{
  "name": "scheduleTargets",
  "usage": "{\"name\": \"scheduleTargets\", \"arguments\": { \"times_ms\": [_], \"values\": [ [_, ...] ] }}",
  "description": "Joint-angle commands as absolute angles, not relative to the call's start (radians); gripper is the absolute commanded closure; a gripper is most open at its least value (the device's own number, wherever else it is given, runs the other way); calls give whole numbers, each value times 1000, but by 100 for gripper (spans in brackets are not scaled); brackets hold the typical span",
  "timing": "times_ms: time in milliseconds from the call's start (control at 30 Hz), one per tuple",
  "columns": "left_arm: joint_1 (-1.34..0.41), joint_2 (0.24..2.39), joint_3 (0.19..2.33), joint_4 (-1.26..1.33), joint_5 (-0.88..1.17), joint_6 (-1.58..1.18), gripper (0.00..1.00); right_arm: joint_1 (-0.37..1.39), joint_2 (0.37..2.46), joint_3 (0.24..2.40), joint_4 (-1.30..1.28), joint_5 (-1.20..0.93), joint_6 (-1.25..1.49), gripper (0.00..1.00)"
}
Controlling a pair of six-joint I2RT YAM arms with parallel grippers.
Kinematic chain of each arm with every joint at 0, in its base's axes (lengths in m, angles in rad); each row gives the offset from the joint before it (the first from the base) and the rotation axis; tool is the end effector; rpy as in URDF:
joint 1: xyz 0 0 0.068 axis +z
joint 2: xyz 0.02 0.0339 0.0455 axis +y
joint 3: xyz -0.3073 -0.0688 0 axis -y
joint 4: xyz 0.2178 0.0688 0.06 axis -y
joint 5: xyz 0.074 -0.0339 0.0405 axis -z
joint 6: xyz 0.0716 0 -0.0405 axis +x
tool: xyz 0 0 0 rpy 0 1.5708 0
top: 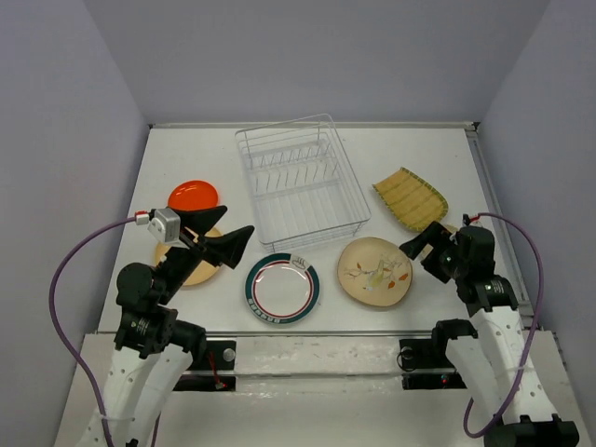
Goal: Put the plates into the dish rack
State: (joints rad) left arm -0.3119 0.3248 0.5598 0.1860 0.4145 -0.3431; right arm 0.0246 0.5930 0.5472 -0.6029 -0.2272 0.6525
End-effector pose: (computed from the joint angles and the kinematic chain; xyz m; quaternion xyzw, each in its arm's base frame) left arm 0.0425 -0.0440 0.3777 0.1644 0.5347 -0.3701 0.7416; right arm 0.0996 0.0186 0.2483 0.2268 0.8619 0.2426 0.3832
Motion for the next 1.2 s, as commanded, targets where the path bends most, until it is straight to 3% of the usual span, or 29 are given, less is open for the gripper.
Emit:
{"name": "scheduleTargets", "arguments": {
  "times_ms": [0, 367, 633, 900, 1000, 1133, 1167],
  "values": [
    [-305, 313, 601, 225, 446, -330, 1, 21, 542, 540, -591, -118, 725, 10],
    [-314, 299, 601, 227, 443, -330, 1, 21, 666, 439, -581, -6, 856, 15],
    [-325, 293, 603, 225, 443, -327, 1, 21, 699, 391, -520, -55, 850, 17],
    [-328, 290, 601, 222, 433, -330, 1, 21, 798, 275, -339, -236, 894, 33],
    [-327, 290, 601, 222, 431, -331, 1, 21, 825, 249, -295, -265, 911, 46],
    [-327, 288, 601, 222, 430, -330, 1, 21, 828, 242, -278, -267, 925, 52],
    [-327, 285, 601, 222, 430, -330, 1, 21, 831, 242, -276, -268, 927, 58]
  ]
}}
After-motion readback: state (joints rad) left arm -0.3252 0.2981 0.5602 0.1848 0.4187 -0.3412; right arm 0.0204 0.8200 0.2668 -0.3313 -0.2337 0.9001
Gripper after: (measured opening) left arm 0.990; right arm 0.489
